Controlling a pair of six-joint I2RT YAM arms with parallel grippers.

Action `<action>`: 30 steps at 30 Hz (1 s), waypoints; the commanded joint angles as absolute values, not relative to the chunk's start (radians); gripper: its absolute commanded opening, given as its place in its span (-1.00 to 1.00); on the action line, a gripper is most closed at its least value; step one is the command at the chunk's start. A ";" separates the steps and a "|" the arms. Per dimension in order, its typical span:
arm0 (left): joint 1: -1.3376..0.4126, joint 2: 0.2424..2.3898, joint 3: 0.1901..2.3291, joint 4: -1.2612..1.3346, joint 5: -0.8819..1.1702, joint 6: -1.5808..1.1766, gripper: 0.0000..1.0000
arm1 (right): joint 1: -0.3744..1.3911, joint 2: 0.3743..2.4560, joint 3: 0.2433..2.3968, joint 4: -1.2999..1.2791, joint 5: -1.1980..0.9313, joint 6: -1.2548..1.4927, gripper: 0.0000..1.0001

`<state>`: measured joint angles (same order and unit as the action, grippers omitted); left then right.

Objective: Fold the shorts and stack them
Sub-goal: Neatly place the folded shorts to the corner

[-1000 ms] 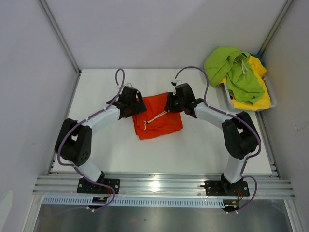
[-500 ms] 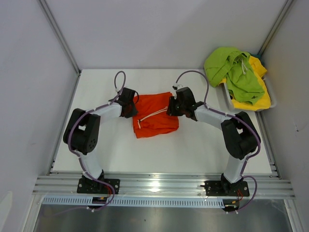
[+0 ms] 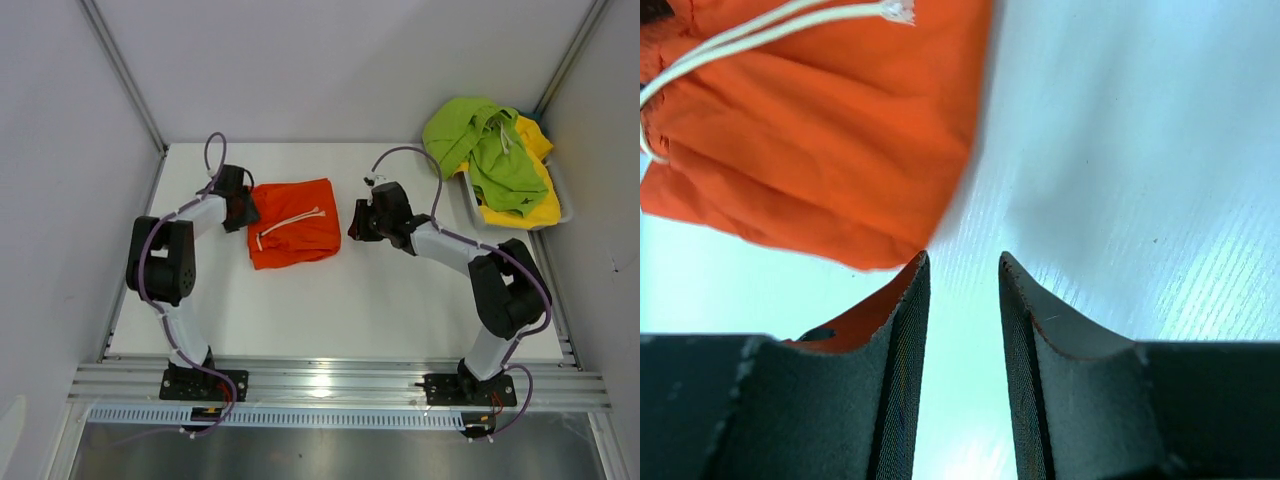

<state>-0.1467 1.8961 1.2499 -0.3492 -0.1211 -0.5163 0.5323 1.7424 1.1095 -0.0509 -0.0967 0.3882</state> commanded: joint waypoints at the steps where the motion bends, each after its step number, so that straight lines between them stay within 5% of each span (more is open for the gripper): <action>1: -0.084 1.856 1.273 -0.429 -0.208 -0.506 0.35 | 0.529 1.669 1.095 -0.017 -0.103 0.384 -0.28; 4: -0.086 1.758 1.244 -0.430 -0.253 -0.534 0.54 | 0.526 1.646 1.083 -0.021 -0.097 0.379 -0.28; 16: -0.388 1.517 1.169 -0.514 -0.367 -0.647 0.56 | 0.514 1.592 1.062 -0.017 -0.113 0.391 -0.28; 30: -0.440 1.816 1.290 -0.489 -0.342 -0.713 0.53 | 0.497 1.519 1.031 -0.026 -0.129 0.388 -0.27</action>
<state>-0.4343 1.7691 1.2293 -0.5003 -0.3370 -0.6903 0.5121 1.5837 1.0382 -0.0452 -0.1223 0.3992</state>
